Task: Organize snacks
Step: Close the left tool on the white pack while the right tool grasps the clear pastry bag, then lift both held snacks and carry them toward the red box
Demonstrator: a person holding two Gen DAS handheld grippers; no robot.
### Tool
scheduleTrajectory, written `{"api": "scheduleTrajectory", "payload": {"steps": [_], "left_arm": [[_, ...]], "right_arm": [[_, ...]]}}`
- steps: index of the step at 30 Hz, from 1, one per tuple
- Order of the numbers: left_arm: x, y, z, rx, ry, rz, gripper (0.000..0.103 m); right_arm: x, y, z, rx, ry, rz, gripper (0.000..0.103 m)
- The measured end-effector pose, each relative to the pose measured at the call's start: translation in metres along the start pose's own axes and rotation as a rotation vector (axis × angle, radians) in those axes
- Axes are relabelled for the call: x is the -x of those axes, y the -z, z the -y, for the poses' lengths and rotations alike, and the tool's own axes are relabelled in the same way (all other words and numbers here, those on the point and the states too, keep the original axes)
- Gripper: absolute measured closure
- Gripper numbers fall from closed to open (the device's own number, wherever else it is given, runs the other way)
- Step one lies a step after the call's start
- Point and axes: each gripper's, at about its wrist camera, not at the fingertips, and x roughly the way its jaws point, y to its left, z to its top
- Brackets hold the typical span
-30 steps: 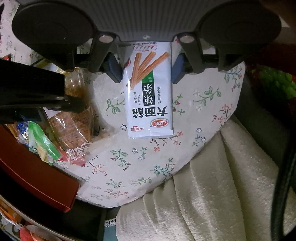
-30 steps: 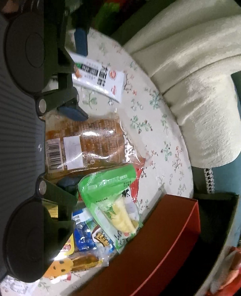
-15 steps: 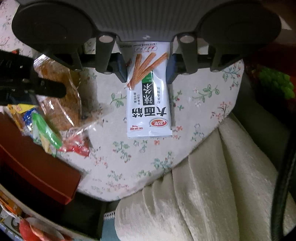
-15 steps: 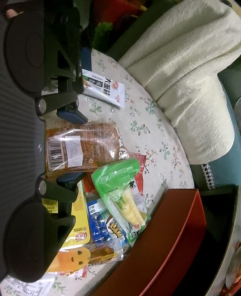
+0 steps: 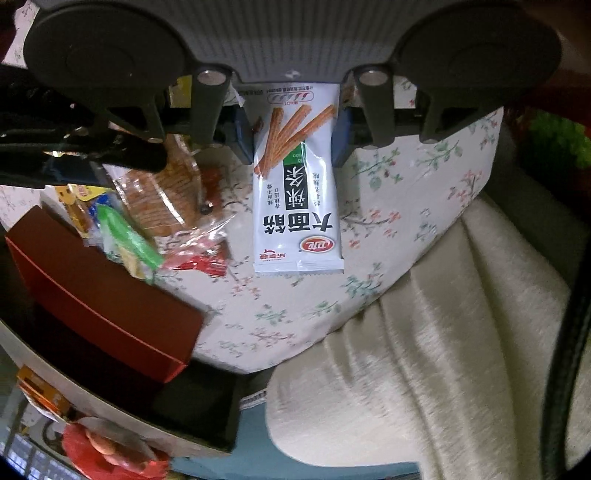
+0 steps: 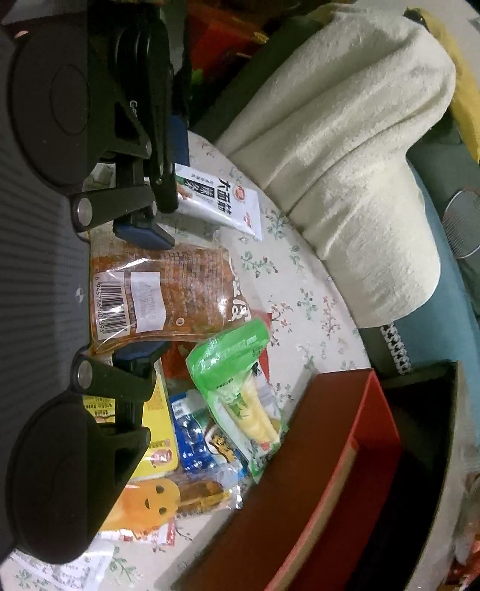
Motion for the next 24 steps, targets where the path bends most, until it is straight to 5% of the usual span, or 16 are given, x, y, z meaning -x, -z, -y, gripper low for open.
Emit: {"api": "scheduleTrajectory", "payload": {"steps": [17, 21, 24], "left_arm": [[0.030, 0.004, -0.007, 0.019, 0.024, 0.079, 0.065], [0.037, 0.001, -0.009, 0.024, 0.014, 0.102, 0.065], [0.029, -0.003, -0.006, 0.019, 0.010, 0.084, 0.065]], "right_arm": [[0.013, 0.000, 0.001, -0.070, -0.194, 0.002, 0.050], [0.019, -0.006, 0.003, -0.091, -0.257, 0.018, 0.072], [0.015, -0.008, 0.007, -0.072, -0.164, 0.011, 0.070]]}}
